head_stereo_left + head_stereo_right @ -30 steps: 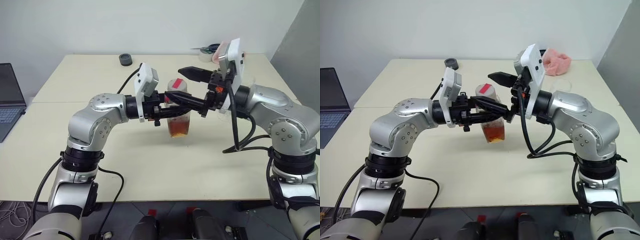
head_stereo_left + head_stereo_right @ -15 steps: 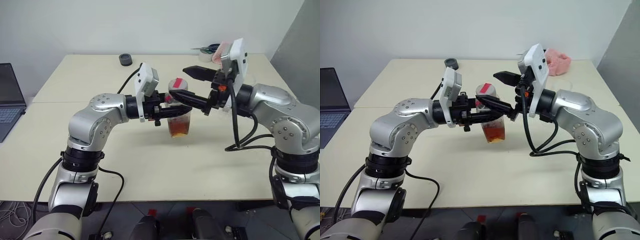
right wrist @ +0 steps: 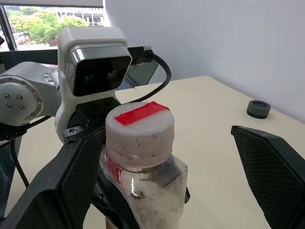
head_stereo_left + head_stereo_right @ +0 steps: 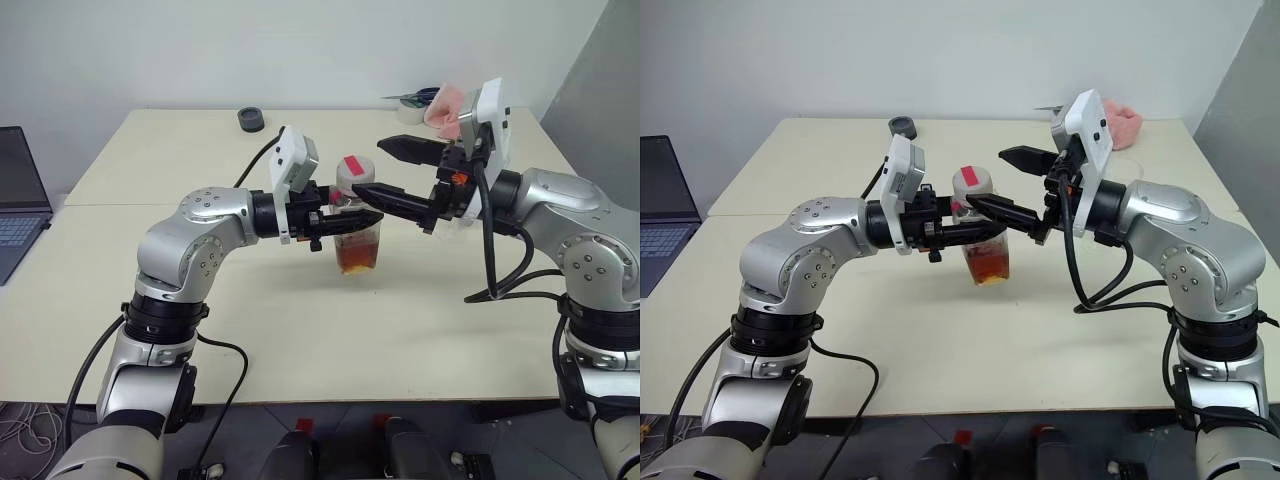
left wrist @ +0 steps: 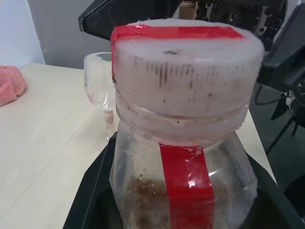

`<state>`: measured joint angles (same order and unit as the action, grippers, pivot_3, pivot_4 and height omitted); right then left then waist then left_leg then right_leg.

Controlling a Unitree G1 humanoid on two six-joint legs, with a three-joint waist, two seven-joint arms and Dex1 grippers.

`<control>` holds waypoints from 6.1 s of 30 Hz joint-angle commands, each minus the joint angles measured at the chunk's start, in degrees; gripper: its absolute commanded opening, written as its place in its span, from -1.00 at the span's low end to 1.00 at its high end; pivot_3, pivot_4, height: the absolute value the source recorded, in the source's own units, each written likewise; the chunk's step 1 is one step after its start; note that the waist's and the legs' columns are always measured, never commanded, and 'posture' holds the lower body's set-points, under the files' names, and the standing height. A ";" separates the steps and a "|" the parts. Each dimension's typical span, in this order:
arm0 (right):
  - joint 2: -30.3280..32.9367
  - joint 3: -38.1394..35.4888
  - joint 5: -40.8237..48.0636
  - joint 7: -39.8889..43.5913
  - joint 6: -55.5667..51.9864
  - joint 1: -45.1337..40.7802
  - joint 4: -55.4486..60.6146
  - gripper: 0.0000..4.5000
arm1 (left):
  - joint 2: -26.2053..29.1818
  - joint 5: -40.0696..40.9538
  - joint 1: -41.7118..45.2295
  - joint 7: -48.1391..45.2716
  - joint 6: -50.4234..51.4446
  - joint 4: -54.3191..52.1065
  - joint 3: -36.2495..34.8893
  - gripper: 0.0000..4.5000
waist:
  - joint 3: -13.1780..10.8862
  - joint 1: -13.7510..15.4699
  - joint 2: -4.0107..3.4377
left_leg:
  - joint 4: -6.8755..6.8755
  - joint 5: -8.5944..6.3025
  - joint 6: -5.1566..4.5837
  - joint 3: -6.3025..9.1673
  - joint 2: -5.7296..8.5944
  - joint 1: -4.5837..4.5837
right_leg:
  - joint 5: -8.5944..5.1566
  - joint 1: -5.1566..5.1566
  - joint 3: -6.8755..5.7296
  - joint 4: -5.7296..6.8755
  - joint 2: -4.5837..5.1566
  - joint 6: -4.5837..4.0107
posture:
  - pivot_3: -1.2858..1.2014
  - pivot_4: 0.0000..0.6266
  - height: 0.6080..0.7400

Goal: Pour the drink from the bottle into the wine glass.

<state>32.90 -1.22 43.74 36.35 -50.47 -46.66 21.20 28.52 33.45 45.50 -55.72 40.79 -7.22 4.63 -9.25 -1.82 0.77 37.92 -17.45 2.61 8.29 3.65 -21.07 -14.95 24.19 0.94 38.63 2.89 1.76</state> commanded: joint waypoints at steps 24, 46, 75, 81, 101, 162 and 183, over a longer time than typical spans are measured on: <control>2.93 -5.34 0.58 -0.29 0.06 1.94 -1.08 0.99 | 0.62 1.07 0.63 -0.71 -0.86 -2.41 -1.04 -0.16 | 0.00 0.03 0.00 | 0.00 0.00 0.00 -0.04 0.00 0.00 | 0.00 0.00 0.01 0.00 0.00 0.00 | 0.03 -0.52 1.00; -4.17 -3.03 7.86 0.48 -3.54 -1.40 -0.47 0.99 | 0.29 1.42 0.21 -0.33 -0.29 -3.95 -0.49 -0.16 | 0.00 0.04 0.01 | 0.00 0.00 0.00 -0.04 -0.01 0.01 | 0.00 0.00 0.02 0.01 0.00 0.00 | 0.03 -0.52 1.00; -4.32 -4.56 8.49 -1.30 -2.23 -3.91 -0.66 -0.21 | 0.18 1.71 -0.39 -0.16 0.68 -4.80 -0.53 -0.16 | 0.00 -0.01 0.00 | 0.01 0.00 0.00 -0.05 0.00 0.01 | 0.00 0.00 0.02 0.02 0.00 0.00 | 0.03 -0.52 1.00; -4.75 -6.87 9.29 -2.87 -2.61 -7.33 -3.33 -0.21 | 0.20 1.73 -0.56 -0.05 0.72 -4.89 -0.59 -0.16 | 0.00 -0.01 0.00 | 0.01 0.00 0.00 -0.05 0.00 0.01 | 0.00 0.00 0.02 0.01 0.00 0.00 | 0.03 -0.52 1.00; -6.35 -14.69 -14.32 -28.41 8.97 43.09 13.07 -0.21 | 0.35 3.97 -2.99 2.55 3.58 -8.37 -1.38 -0.16 | 0.02 0.35 0.06 | -0.01 0.00 0.00 -0.11 0.00 0.01 | -0.02 -0.09 0.09 0.00 0.01 0.03 | 0.03 -0.52 1.00; 7.12 -13.57 15.67 -9.00 -1.90 23.30 13.21 0.98 | -0.30 -8.40 -3.29 19.41 -5.47 3.05 -6.45 -0.16 | -0.09 0.18 0.27 | 0.05 -0.13 -0.23 -0.60 -0.31 0.35 | 0.02 -0.08 0.95 0.22 -0.57 0.05 | 0.03 -0.52 1.00; 2.89 -9.55 13.34 -12.23 0.95 16.95 11.82 0.98 | -7.06 -19.77 -2.39 41.13 -27.26 30.80 -16.32 -0.16 | -0.14 0.54 0.39 | 0.07 -0.13 -0.21 -0.62 -0.16 0.22 | 0.05 0.03 0.91 0.16 -0.28 0.09 | 0.03 -0.52 1.00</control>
<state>35.83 -9.96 57.27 24.59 -50.84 -28.77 32.25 21.07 13.41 42.73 -14.26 16.24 24.91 -10.20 -9.39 -1.29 1.16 37.99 -17.58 2.40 7.67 3.49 -20.85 -14.90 24.22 1.84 38.78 2.61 1.85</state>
